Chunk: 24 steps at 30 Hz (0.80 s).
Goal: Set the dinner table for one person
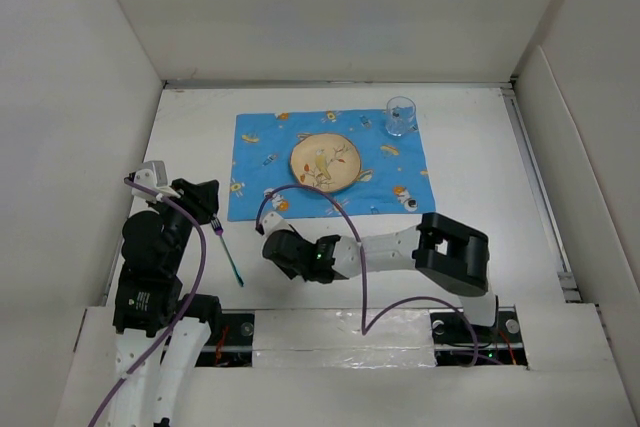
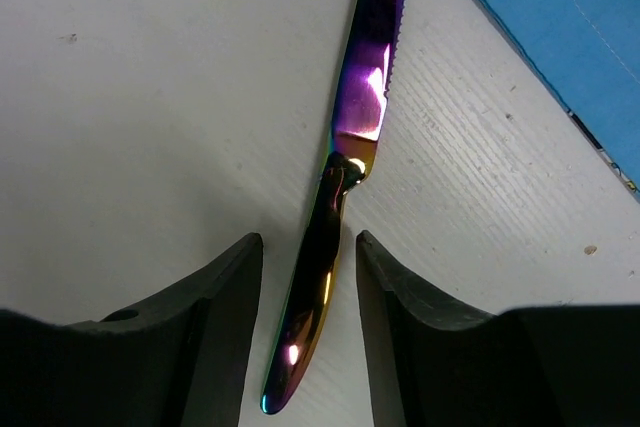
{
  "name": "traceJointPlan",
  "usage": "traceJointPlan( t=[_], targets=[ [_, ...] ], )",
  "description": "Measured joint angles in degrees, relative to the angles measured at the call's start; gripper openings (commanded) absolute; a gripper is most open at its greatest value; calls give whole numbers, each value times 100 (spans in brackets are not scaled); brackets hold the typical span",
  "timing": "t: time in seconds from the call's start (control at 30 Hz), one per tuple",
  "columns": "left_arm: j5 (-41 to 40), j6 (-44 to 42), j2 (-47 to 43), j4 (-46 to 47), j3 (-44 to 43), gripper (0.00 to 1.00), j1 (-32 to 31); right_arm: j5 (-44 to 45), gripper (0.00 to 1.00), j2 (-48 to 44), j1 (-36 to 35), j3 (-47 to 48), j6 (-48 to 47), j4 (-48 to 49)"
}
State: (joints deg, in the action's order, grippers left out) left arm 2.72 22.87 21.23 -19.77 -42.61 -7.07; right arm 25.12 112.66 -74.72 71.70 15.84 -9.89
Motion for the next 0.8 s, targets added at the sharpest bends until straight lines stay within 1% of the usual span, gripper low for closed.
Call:
traceJointPlan(
  t=[0.13,0.33,0.8],
  targets=[
    [0,0,0,0,0,25,0,-61,42,31,98,2,4,57],
    [0,0,0,-2,0,25,0,-155,41,35,234,-70,48,245],
    [-17,13,-7,-24,0,25,0,-437,34,-2,313,-433,295,1040]
  ],
)
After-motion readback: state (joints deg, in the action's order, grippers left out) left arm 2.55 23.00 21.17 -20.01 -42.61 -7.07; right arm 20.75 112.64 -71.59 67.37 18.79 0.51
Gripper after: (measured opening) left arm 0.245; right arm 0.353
